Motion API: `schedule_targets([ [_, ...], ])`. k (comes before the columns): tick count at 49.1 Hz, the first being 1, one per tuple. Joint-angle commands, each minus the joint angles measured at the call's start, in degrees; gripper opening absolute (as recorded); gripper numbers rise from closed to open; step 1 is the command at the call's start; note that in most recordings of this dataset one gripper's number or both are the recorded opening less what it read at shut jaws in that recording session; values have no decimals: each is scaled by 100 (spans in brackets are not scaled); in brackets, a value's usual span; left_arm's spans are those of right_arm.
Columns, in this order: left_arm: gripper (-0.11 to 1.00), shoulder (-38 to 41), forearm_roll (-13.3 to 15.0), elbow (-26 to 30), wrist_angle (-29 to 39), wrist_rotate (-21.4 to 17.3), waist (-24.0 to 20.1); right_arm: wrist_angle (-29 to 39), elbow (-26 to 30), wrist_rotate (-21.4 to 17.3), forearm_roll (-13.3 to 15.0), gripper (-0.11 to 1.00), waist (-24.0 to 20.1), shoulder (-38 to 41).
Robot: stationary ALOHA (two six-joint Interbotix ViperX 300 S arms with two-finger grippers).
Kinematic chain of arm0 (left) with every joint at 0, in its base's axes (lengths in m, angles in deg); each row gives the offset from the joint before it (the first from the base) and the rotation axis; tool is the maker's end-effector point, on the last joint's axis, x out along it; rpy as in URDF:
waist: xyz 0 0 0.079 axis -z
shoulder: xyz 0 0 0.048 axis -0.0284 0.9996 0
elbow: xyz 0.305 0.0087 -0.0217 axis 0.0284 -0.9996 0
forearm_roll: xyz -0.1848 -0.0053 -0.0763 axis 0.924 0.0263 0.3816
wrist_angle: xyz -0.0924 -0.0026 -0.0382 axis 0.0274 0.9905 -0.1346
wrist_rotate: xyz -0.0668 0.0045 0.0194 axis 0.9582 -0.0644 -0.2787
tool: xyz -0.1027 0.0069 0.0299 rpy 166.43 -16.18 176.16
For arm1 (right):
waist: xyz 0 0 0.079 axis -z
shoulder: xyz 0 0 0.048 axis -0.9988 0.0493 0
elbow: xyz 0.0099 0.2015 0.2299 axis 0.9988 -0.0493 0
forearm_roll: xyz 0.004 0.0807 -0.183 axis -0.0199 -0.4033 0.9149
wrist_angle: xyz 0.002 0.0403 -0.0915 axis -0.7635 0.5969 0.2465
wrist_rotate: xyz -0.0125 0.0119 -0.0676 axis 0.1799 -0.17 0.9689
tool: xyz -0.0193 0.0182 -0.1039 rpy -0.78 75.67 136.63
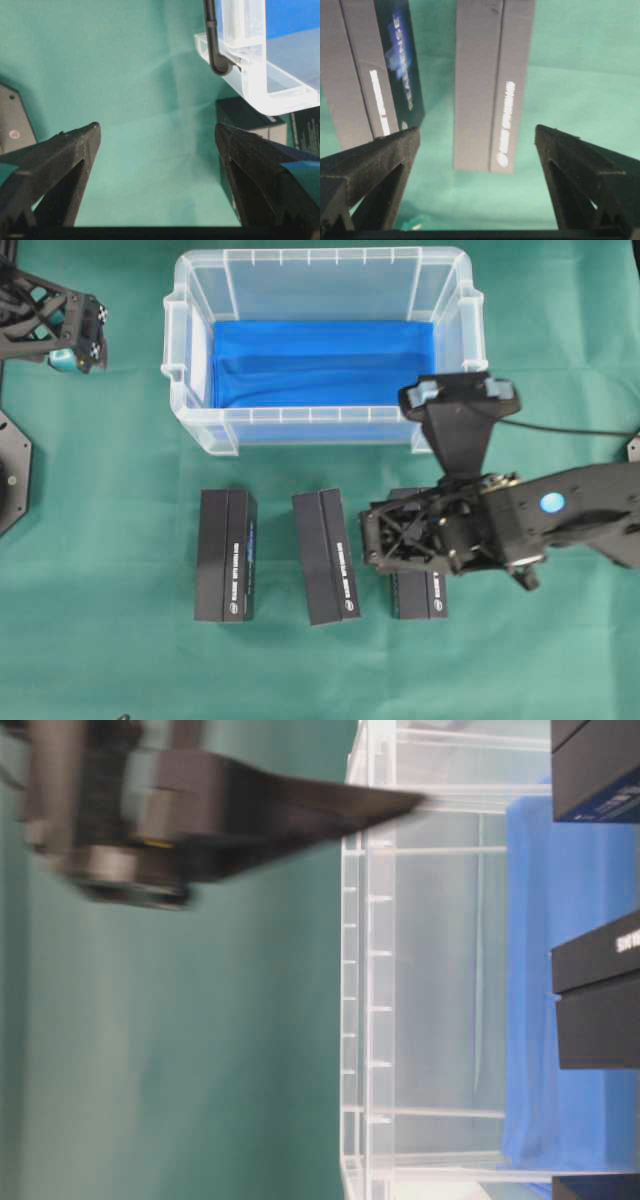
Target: Take out the box from the case.
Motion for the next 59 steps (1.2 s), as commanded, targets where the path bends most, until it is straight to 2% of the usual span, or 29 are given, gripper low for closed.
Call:
schedule_targets([
  [1,98,-18,-18,62,-26,0,9,413,439,26,18,92,9,-255],
  [16,98,-18,-18,70,-26,18,9,1204,1415,220,26,92,9,-246],
  [31,98,-18,-9,62,-26,53,35,1362,1424,299,149,92,0,-246],
  [44,98,-18,-9,62,0,62,79,1688,642,176,114,92,-167,-861],
  [52,98,-26,-9,62,35,70,79,1696,-26,-62,79,92,-334,-1529],
  [59,98,-26,0,62,53,70,88,1696,-483,-308,-62,92,-519,-2013],
])
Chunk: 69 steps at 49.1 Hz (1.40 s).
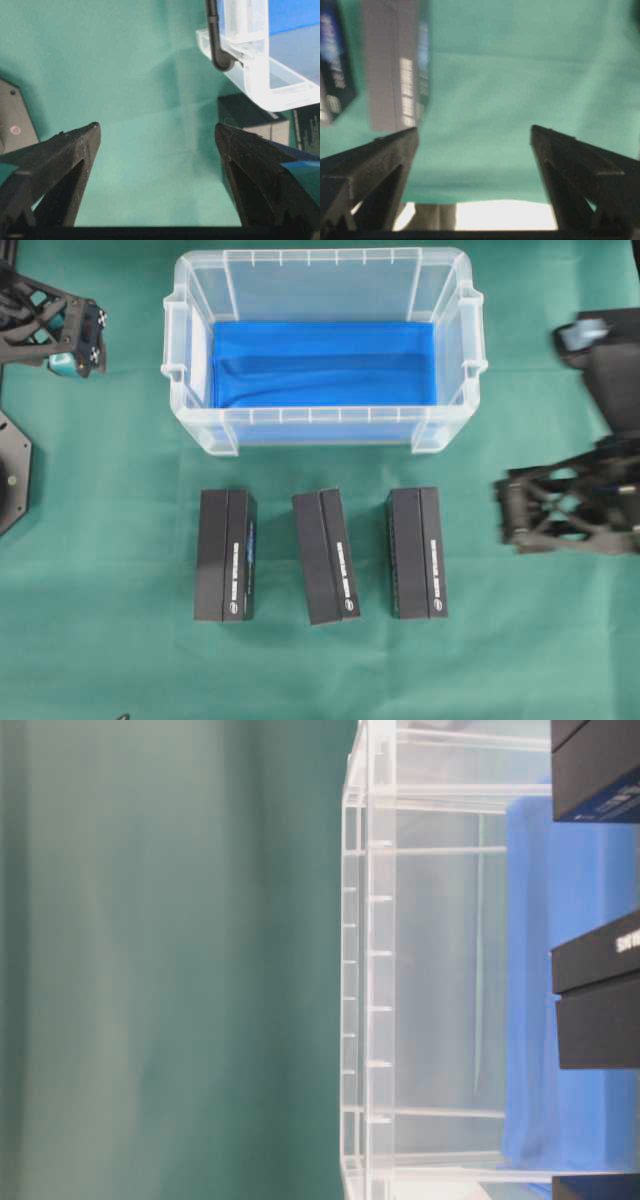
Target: Take out the box from the case.
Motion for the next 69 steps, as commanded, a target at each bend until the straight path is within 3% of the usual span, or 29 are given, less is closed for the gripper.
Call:
schedule_targets([
  [1,98,-18,0,70,0,9,26,0,-185,-132,-70,92,-149,-396],
  [11,98,-26,0,70,0,18,44,-9,-360,-202,-35,92,-202,-624],
  [20,98,-18,0,70,0,35,62,-97,-387,26,132,92,105,-624],
  [50,98,-44,0,44,9,308,70,-642,-1099,3489,26,91,3252,-1002],
  [60,98,-44,0,44,9,325,70,-747,-1116,4157,9,91,3981,-993],
  [69,98,-44,0,53,9,334,70,-747,-1099,4403,-26,91,4210,-993],
])
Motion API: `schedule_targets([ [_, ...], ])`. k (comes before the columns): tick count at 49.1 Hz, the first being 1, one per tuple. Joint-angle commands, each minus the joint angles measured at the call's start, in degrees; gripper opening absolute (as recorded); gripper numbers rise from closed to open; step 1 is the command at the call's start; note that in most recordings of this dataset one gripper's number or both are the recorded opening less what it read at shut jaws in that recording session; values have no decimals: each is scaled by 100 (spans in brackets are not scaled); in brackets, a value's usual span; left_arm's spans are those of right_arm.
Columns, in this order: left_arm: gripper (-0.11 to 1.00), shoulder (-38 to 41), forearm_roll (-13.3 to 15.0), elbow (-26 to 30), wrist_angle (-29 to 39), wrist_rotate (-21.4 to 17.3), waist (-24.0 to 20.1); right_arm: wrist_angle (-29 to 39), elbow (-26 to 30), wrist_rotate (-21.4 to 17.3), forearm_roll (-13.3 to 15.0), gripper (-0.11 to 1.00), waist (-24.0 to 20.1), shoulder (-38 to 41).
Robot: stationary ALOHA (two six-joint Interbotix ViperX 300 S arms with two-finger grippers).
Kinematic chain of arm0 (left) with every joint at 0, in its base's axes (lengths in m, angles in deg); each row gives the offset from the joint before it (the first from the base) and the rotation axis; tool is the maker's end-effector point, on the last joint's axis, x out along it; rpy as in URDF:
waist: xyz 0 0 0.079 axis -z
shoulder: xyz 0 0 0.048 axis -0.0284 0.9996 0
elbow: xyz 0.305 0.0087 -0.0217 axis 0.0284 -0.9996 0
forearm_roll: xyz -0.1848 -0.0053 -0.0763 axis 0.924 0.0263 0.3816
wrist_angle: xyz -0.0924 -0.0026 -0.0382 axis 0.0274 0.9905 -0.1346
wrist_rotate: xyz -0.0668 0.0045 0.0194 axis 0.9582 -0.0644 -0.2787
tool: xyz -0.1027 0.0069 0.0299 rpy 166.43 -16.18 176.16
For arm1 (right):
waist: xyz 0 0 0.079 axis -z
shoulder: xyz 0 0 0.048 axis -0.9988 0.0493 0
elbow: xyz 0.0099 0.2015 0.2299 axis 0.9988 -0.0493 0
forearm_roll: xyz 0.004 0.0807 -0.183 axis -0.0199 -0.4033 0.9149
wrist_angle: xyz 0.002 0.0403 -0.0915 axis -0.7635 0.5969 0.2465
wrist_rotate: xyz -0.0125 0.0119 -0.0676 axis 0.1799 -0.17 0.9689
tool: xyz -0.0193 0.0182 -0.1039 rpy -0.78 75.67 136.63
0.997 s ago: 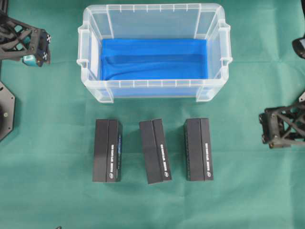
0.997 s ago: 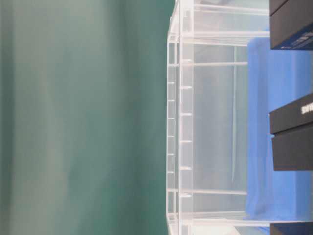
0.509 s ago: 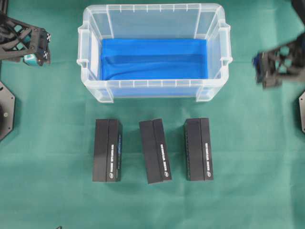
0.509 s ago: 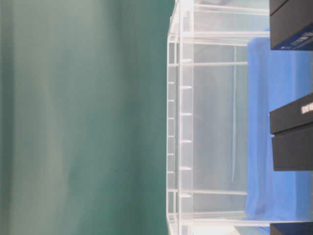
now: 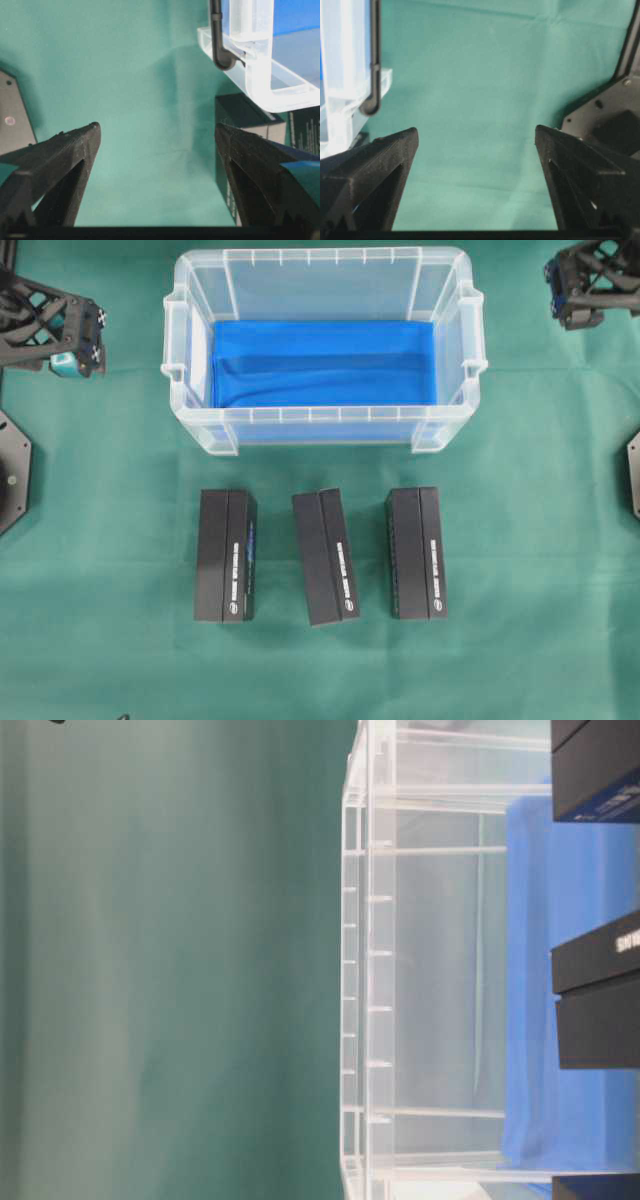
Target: Take out the box from the case.
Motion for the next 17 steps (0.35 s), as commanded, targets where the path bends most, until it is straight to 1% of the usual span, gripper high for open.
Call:
schedule_targets([
  [1,98,-26,-9,62,-9,0,9,-26,79,44,-26,91,53,-70],
  [17,98,-18,-9,79,-9,44,9,-26,79,53,-105,91,62,-70],
])
